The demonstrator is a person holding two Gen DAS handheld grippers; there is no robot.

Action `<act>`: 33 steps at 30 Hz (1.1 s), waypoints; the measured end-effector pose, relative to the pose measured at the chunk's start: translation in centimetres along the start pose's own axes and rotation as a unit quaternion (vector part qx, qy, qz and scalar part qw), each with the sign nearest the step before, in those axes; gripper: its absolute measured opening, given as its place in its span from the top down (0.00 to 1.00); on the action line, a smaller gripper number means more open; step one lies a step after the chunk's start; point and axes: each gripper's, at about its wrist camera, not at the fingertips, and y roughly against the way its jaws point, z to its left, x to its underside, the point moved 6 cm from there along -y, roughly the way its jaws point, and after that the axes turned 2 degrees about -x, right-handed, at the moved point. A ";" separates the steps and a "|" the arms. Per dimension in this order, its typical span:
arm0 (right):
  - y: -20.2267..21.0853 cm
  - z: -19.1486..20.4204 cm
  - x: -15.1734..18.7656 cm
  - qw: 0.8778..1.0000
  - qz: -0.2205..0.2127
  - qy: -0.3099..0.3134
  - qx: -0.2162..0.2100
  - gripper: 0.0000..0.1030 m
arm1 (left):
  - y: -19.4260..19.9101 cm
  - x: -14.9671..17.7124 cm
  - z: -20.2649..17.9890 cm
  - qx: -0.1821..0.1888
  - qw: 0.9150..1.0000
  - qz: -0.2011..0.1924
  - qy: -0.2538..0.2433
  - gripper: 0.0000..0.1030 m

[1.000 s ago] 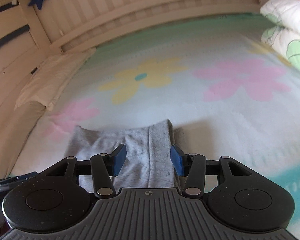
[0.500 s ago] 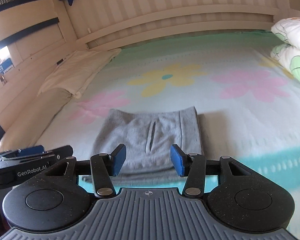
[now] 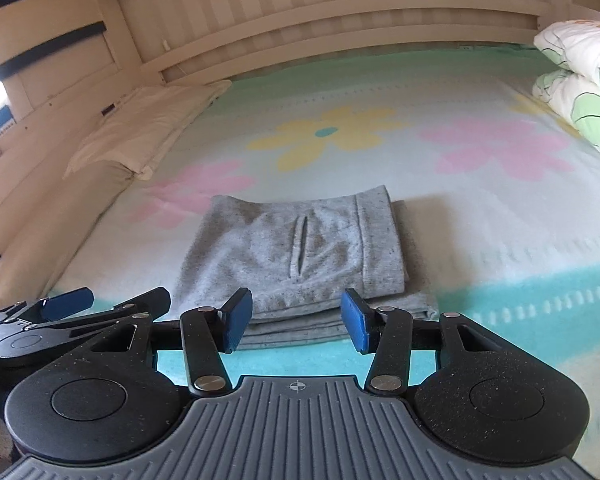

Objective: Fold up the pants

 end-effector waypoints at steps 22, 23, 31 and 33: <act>-1.4 -0.3 1.6 0.998 0.064 0.003 0.020 0.54 | -1.4 1.9 0.1 0.021 0.997 0.067 0.013 0.15; -1.4 -0.3 1.7 0.998 0.064 0.002 0.020 0.54 | -1.4 1.9 0.1 0.021 0.997 0.068 0.014 0.15; -1.4 -0.5 1.7 0.998 0.066 -0.002 0.021 0.54 | -1.5 2.2 0.0 0.020 0.997 0.070 0.009 0.15; -1.5 -0.4 1.7 0.998 0.066 -0.001 0.020 0.54 | -1.5 2.3 0.0 0.021 0.997 0.073 0.010 0.15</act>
